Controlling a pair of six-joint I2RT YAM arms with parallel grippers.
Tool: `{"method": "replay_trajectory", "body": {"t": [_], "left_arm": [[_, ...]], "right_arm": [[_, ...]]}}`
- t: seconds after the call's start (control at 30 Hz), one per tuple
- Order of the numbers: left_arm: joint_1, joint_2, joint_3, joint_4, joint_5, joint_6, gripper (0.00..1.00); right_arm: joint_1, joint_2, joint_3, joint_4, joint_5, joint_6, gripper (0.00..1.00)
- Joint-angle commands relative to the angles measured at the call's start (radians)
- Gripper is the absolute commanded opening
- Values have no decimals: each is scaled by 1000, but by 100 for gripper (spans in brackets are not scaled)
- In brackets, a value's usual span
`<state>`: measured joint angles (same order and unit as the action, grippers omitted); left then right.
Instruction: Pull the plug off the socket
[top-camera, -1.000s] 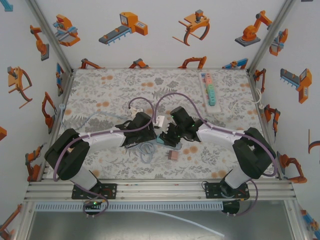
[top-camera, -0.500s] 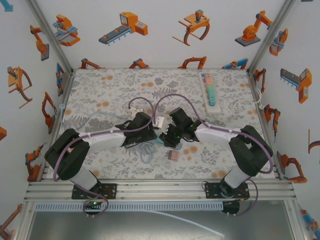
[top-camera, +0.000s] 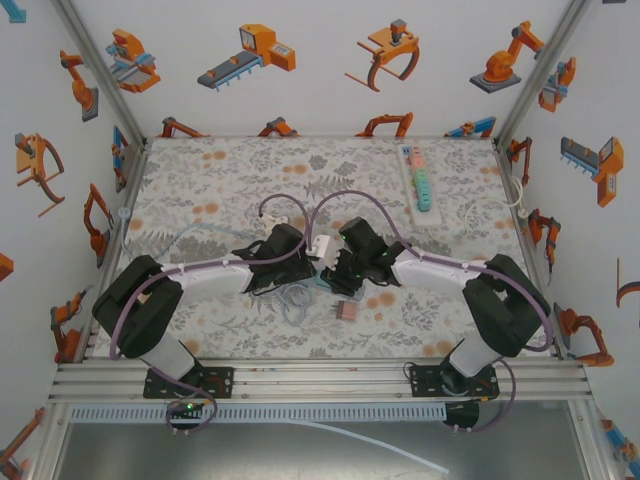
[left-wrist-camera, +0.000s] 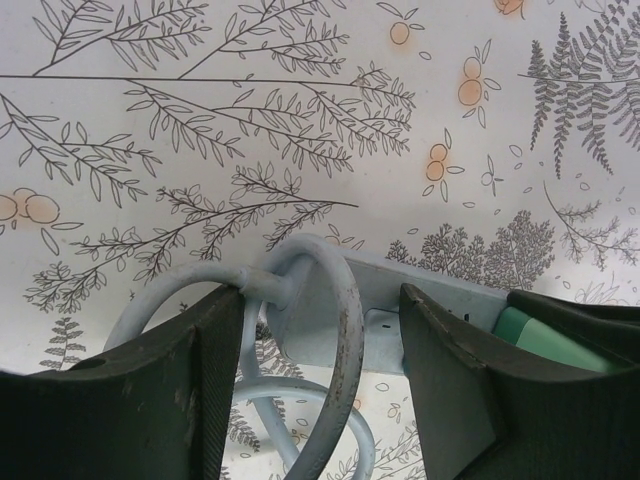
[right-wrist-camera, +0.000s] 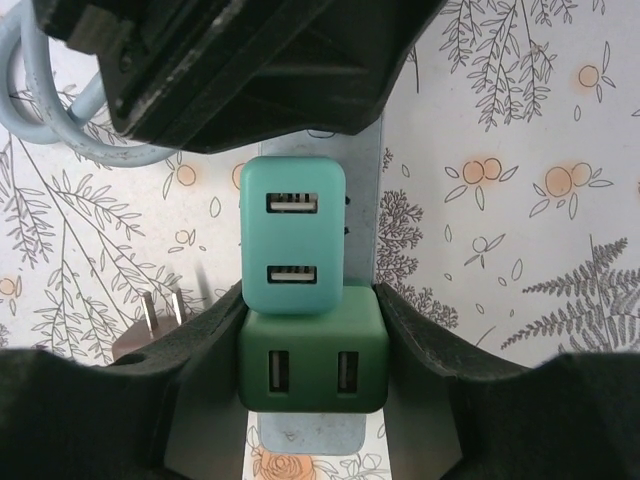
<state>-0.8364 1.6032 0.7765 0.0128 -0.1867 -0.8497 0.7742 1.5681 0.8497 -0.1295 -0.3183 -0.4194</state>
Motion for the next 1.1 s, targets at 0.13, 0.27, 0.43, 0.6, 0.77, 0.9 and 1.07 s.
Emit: {"method": "replay_trajectory", "body": {"t": [0.13,0.27,0.43,0.6,0.77,0.9,1.07], "left_arm": [[-15,165,-108,-260,-13,87,37],[-15,165,-109,-260,-13,89,37],[-15,167,-108,-260,-13,89,36],[-14,167,-107,-262,-13,89,36],[-13,169,-105,-262,-11,90,36],[-13,170,-105,-263,-11,90,36],[-12,172,-104,-263,-10,90,36]], "right_arm": [[18,-123,20,27,-44,9,9],[-6,-120,35,41,-69,69,8],[32,-103,96,-45,17,44,7],[32,-127,75,-7,-14,71,7],[-26,-134,68,41,-67,176,6],[9,-110,97,-45,-3,100,6],[25,-136,73,-20,-15,106,6]]}}
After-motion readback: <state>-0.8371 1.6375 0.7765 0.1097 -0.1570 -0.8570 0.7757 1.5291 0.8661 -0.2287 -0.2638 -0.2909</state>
